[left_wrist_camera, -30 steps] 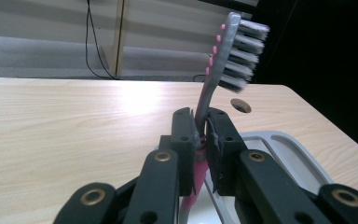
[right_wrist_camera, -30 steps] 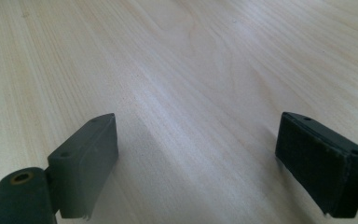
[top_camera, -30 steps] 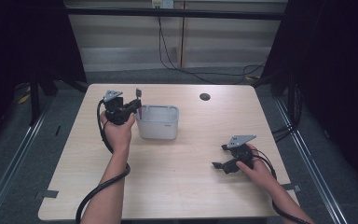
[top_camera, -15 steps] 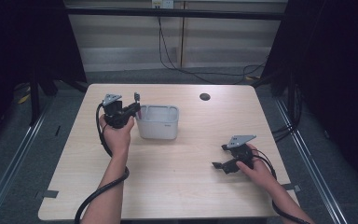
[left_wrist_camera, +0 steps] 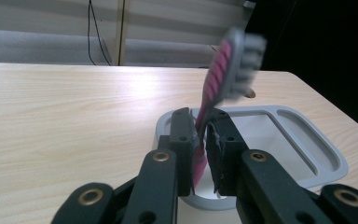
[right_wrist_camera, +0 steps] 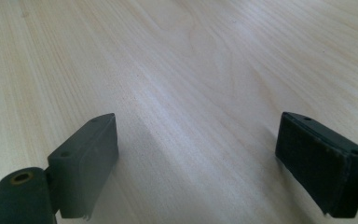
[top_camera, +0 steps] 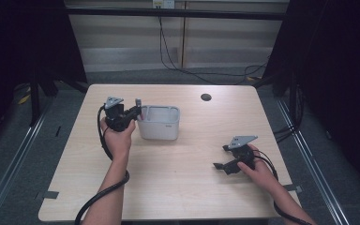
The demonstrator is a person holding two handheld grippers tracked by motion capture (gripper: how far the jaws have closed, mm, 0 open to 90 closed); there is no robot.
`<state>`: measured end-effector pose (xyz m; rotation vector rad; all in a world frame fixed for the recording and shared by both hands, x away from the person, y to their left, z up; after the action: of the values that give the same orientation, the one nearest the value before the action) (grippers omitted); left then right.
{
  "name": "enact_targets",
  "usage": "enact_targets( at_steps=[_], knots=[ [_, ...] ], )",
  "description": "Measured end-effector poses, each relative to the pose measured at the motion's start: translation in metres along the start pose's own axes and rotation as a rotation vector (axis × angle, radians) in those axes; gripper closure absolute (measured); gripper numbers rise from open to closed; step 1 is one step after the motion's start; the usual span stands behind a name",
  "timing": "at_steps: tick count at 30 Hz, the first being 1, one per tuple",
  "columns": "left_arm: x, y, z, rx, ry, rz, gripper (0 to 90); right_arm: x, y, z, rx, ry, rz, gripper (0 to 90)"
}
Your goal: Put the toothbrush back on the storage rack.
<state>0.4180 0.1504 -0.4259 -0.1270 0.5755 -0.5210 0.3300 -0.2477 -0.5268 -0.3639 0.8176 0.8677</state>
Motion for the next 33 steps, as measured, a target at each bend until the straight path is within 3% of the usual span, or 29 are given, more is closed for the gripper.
enact_targets(
  at_steps=[33],
  knots=[
    [-0.0074, -0.0036, -0.0039, 0.023, 0.006, -0.001, 81.7, 0.0002, -0.0001, 0.0002, 0.0, 0.0, 0.0, 12.6]
  ],
)
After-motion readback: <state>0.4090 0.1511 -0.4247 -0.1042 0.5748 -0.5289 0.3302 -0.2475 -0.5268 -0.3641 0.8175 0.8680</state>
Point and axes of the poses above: each handheld gripper's, and its own axes: x roughly forward along the jaws, z roughly out of its top, y roughly to its left, the point moved 2 cm from there along x, roughly forward along the jaws, and after that the axes turned 6 degrees about y, right-handed, at the moved point
